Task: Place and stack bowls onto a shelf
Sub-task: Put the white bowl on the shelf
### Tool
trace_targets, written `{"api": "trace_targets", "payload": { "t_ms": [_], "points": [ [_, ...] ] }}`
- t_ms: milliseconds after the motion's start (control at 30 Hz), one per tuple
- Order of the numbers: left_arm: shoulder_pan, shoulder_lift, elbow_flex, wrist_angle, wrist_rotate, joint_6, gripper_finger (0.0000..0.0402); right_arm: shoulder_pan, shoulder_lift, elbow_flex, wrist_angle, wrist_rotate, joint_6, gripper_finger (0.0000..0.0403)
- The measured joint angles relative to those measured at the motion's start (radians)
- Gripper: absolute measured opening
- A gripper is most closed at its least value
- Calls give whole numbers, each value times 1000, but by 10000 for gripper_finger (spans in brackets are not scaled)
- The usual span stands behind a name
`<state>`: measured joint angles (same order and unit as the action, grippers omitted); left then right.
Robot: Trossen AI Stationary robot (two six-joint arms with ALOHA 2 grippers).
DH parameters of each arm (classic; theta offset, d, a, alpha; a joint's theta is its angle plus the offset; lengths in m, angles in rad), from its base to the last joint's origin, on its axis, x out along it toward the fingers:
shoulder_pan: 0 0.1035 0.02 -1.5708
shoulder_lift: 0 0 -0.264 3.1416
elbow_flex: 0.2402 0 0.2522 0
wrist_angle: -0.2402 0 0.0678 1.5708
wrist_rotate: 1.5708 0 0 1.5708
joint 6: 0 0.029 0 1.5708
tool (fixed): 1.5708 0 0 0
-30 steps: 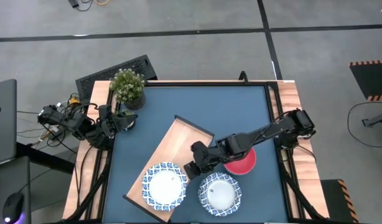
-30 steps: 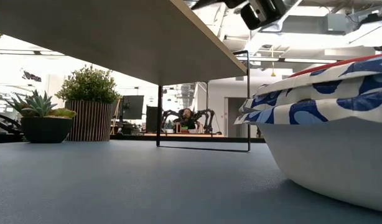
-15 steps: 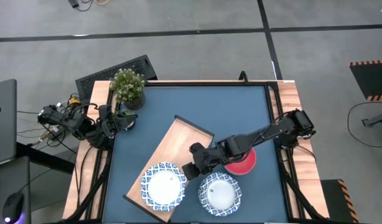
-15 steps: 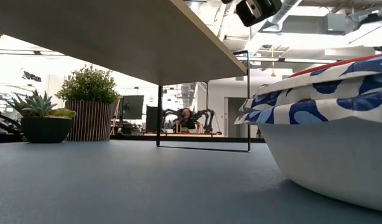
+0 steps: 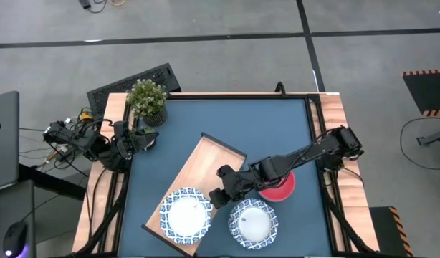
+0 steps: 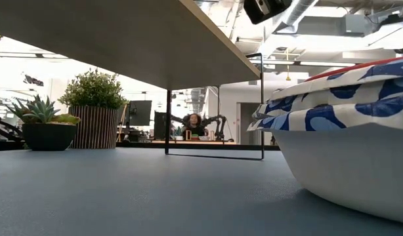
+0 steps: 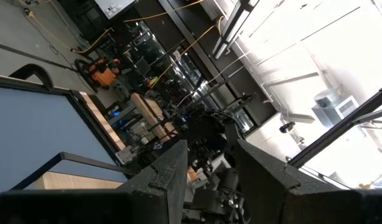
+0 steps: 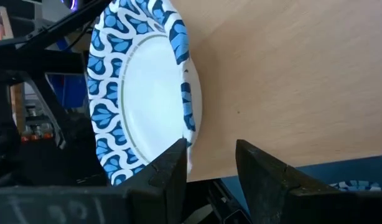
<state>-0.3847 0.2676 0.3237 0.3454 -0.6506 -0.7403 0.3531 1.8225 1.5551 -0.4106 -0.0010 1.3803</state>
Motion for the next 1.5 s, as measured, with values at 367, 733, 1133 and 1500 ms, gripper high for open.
{"api": "trace_targets", "payload": {
  "t_ms": [367, 733, 1133, 1500],
  "points": [
    [0, 0, 0, 0, 0, 0, 121, 0, 35, -3, 11, -31, -12, 162],
    [0, 0, 0, -20, 0, -2, 121, 1, 34, 20, 42, -34, -20, 162],
    [0, 0, 0, -20, 0, -3, 121, 63, 33, 261, -411, 89, -59, 162],
    [0, 0, 0, -20, 0, -4, 121, 56, 81, 271, -488, 137, -35, 162]
  ]
}}
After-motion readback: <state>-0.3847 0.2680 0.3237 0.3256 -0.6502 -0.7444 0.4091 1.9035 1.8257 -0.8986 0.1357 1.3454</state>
